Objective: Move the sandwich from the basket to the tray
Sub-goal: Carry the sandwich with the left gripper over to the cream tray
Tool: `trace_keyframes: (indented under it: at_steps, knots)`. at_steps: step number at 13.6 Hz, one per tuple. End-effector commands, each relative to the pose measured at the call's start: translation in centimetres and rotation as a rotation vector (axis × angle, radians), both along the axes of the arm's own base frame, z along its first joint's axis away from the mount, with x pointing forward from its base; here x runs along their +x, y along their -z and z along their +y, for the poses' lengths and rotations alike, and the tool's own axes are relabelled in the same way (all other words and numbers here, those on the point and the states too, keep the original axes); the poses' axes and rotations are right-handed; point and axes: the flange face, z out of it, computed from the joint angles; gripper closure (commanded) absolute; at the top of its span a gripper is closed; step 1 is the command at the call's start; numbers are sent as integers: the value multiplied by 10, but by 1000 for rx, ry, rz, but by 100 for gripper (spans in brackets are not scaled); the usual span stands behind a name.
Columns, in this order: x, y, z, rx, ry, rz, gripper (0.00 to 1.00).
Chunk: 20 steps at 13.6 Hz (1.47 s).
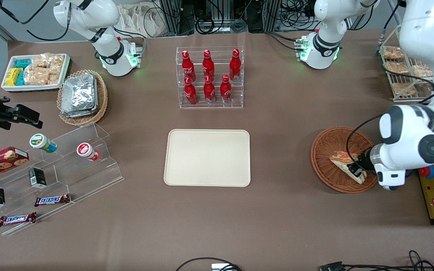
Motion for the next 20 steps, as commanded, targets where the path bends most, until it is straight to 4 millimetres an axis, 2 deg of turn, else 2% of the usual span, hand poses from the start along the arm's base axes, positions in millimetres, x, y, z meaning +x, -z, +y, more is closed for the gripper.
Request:
trace_keyframes:
  at_steps: [1,3,5,7,8,10,12,14,16,17,18,19,20]
  knots:
    - [15,-67,-35,9,59,-2,100]
    - [20,-104,-67,48,205,-27,100]
    - [11,-121,-105,76,489,4,100]
    - [5,-146,-146,61,599,-12,100]
    - [-1,-157,-176,55,646,-19,100]
    - [-23,-158,-243,43,746,-20,100]
    - [-46,-144,-303,39,798,-10,100]
    - [-59,-121,-351,-25,807,-9,100]
    - [-62,-89,-383,-139,801,-4,100]
    - [-69,-61,-404,-152,822,13,100]
    - [-78,-43,-421,-147,844,31,100]
    - [-86,-23,-435,-135,855,45,100]
    - [-82,-4,-439,-126,862,27,100]
